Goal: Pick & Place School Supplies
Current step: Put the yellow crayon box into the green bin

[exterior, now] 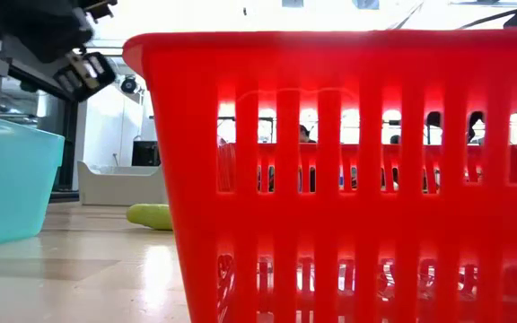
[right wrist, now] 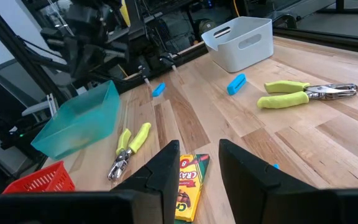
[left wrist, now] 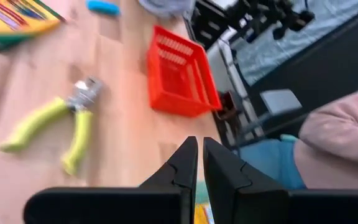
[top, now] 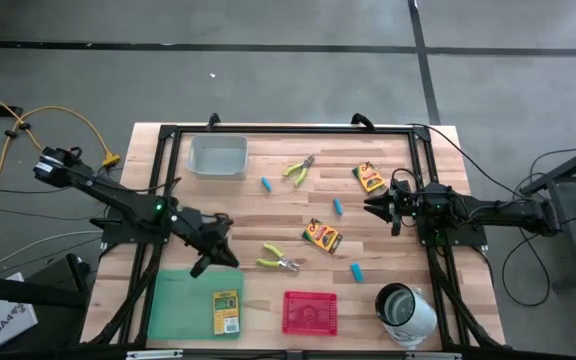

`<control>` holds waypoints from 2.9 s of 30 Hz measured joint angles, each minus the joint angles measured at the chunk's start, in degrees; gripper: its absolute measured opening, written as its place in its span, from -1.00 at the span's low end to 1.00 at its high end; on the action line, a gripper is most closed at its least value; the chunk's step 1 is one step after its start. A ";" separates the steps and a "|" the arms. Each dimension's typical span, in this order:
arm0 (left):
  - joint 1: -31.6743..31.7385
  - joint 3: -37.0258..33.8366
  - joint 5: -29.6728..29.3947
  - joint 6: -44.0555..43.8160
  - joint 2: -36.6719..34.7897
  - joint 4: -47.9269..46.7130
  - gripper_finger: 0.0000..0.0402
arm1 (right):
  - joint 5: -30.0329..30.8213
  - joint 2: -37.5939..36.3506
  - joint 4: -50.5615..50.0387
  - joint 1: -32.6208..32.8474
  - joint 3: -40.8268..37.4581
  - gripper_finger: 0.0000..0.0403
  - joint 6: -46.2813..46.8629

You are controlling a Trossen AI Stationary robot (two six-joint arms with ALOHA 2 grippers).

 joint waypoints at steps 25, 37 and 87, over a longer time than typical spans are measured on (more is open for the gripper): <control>19.53 0.07 -7.30 18.14 0.97 0.02 -0.88 | -0.01 -0.01 0.00 0.00 0.00 -0.48 -0.01; 19.90 0.07 -7.27 18.23 1.53 0.06 -0.88 | 0.01 0.01 0.00 -0.01 0.00 -0.48 0.00; 19.88 0.04 -7.21 18.12 1.51 0.06 -0.88 | 12.93 10.07 -7.35 1.29 8.74 -0.48 -28.93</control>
